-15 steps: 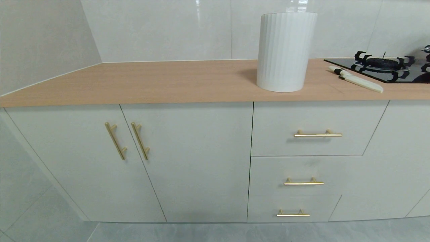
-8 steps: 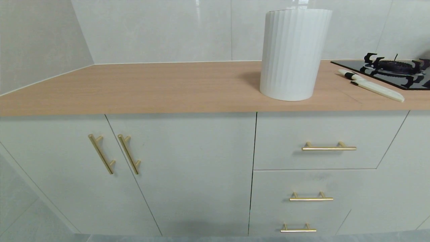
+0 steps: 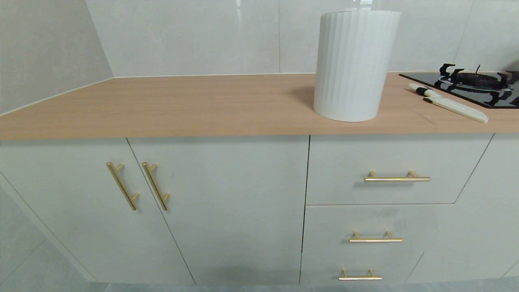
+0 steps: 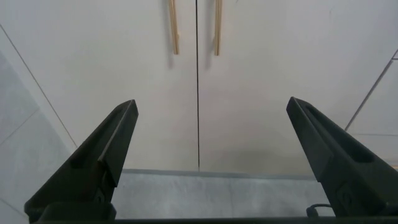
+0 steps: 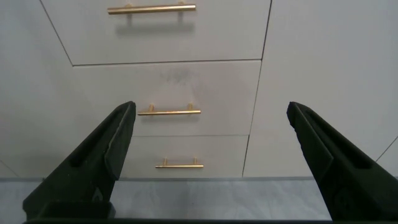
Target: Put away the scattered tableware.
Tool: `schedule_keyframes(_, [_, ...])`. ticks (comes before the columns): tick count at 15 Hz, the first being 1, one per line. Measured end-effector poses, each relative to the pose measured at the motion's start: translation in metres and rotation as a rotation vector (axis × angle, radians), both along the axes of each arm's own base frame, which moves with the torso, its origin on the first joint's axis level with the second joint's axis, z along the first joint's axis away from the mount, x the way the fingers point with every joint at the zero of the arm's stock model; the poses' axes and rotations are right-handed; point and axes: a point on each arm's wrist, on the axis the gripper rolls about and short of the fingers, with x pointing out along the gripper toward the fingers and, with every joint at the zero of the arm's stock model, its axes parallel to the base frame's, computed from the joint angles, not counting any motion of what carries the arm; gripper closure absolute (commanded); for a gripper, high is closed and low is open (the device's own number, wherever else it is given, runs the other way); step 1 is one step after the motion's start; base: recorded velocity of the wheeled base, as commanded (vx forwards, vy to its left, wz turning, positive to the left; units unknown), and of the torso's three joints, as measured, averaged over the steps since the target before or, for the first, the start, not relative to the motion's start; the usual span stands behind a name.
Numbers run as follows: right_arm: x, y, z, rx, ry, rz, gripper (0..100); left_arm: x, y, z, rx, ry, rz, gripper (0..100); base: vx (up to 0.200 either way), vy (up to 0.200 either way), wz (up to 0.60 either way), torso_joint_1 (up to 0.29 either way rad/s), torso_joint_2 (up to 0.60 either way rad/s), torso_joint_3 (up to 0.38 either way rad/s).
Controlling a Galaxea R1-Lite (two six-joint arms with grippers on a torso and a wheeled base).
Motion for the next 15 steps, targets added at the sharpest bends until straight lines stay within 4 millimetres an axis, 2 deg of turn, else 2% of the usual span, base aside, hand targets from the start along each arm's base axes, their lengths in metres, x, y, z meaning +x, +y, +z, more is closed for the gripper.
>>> schedule_keyframes(12, [0.0,0.0,0.0001,0.0,0.0,-0.001,0,0.0,0.0,0.0,0.0,0.0,0.0,0,0.0,0.0,0.0,0.0,0.0,0.0])
schedule_keyframes(15, [0.0,0.0,0.0,0.0,0.001,-0.001,0,0.0,0.0,0.0,0.0,0.0,0.0,0,0.0,-0.2,0.0,-0.004,0.0,0.007])
